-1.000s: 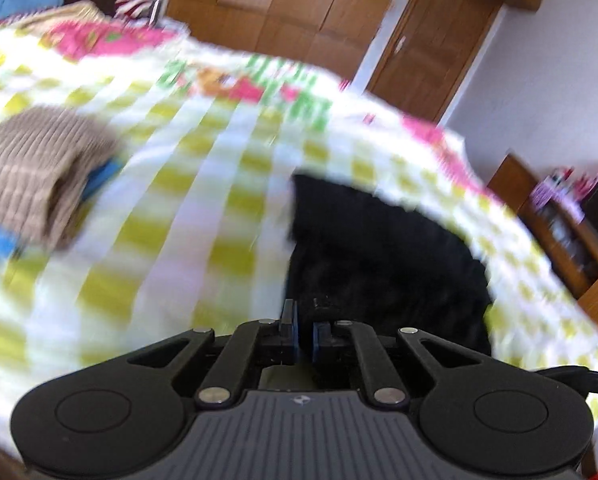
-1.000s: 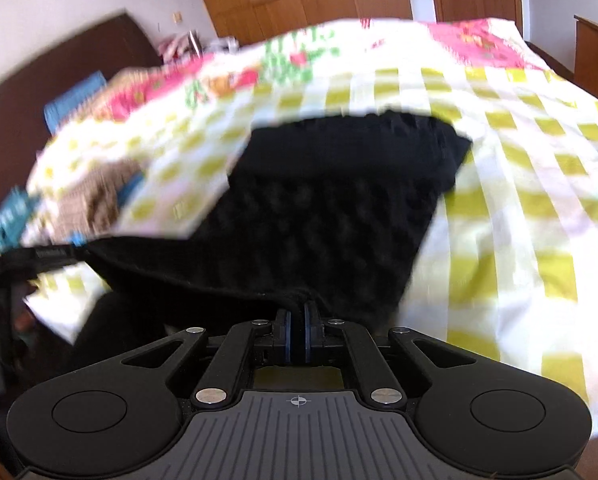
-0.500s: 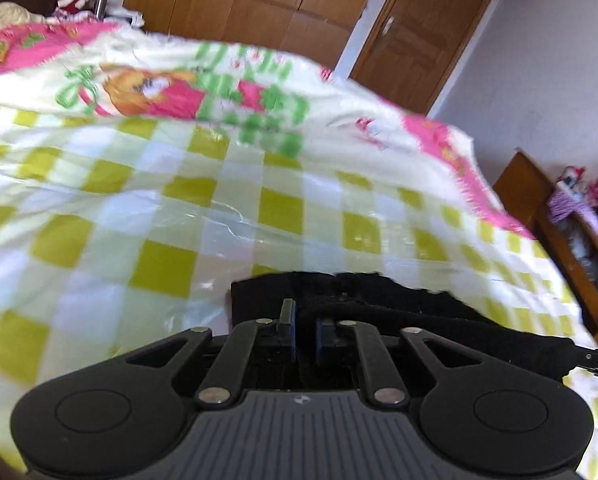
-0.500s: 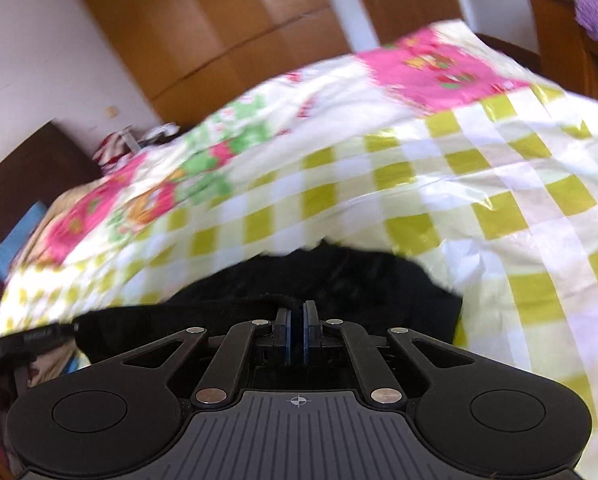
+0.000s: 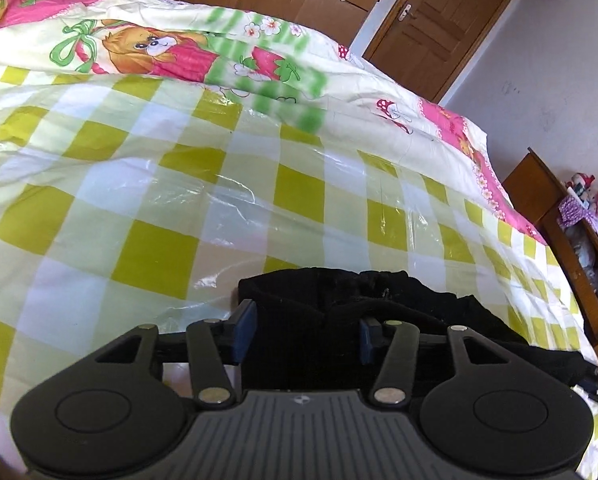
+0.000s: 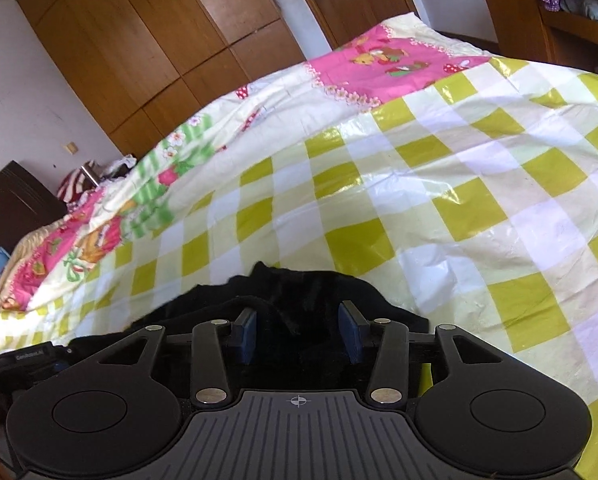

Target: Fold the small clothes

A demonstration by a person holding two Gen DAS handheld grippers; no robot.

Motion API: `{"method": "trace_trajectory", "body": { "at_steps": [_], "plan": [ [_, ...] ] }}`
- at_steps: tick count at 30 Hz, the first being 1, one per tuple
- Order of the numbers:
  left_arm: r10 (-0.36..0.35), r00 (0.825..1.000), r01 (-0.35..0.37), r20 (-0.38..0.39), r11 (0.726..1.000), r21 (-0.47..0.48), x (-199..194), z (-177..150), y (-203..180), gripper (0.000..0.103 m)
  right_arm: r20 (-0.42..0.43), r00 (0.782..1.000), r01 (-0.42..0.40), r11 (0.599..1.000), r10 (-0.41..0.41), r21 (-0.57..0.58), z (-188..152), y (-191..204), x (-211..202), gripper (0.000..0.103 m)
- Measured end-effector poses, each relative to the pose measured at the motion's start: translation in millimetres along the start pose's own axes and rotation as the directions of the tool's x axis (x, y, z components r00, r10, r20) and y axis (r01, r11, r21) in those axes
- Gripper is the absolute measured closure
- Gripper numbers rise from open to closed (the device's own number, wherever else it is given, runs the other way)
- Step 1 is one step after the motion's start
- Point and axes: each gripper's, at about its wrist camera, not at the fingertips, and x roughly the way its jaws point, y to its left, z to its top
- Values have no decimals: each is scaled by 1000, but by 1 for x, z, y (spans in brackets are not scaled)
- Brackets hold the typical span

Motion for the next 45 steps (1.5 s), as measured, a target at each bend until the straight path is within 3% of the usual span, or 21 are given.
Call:
{"method": "trace_trajectory", "body": {
  "at_steps": [2,4,5,6,7,8,10,12,15,18,21,25,28,31,33,34,35,39,43,45],
  "plan": [
    [-1,999,1,-40,1000,3,5,0,3,37,-56,997,-43,999,44,21,9,3,12,50],
    [19,997,-17,-77,1000,18,9,0,2,37,-89,995,-38,998,42,41,17,8,18,50],
    [50,996,-45,-74,997,68,8,0,-4,37,-64,998,-5,1000,3,-29,18,18,17,52],
    [75,996,-68,-53,991,119,6,1,-10,37,-8,996,86,985,-88,-147,17,31,13,52],
    [70,997,-64,-33,987,151,2,2,-15,36,71,981,193,946,-180,-259,13,45,8,49],
    [45,999,-41,-26,988,146,-1,3,-16,36,115,974,223,926,-197,-304,9,51,2,49],
    [-8,1000,10,-19,996,89,-8,4,-12,36,75,993,109,969,-94,-223,7,44,-9,51],
    [-26,1000,27,-10,998,58,-17,-1,-5,36,40,998,48,983,-41,-177,-1,37,-17,51],
    [-42,999,42,1,999,21,-21,-6,4,28,13,998,55,973,-53,-226,-25,34,-18,51],
    [-55,998,54,-25,996,-64,-5,4,8,29,-45,997,56,972,-68,-228,-42,30,-4,51],
    [-25,999,25,22,1000,-7,-6,11,-7,29,-50,995,73,963,-89,-259,-50,35,8,51],
    [2,1000,-3,30,999,43,-21,-6,-10,28,80,986,163,907,-143,-389,-54,57,-4,51],
    [-5,1000,5,-2,1000,25,-27,-27,-2,28,69,991,136,889,-117,-437,-55,66,-1,56],
    [-35,999,35,-28,999,-7,-34,-43,5,28,-7,989,128,894,-145,-430,-53,67,26,59],
    [-32,999,32,-19,999,-6,-41,-48,6,28,-53,986,128,912,-161,-391,-52,64,43,71],
    [-25,1000,25,-9,1000,0,-46,-50,7,28,-78,985,114,920,-154,-375,-50,63,49,85],
    [-22,1000,22,0,1000,7,-51,-50,8,28,-90,985,103,922,-146,-372,-50,63,51,90],
    [-41,999,40,36,999,5,-72,-49,18,26,-80,992,66,944,-97,-323,-43,56,33,96],
    [-54,997,53,52,998,36,-76,-52,19,13,27,999,22,994,-19,-112,-18,23,-21,97],
    [-73,997,72,25,996,52,-63,-54,13,13,10,1000,11,998,-10,-57,-18,10,-23,97]
  ]
}}
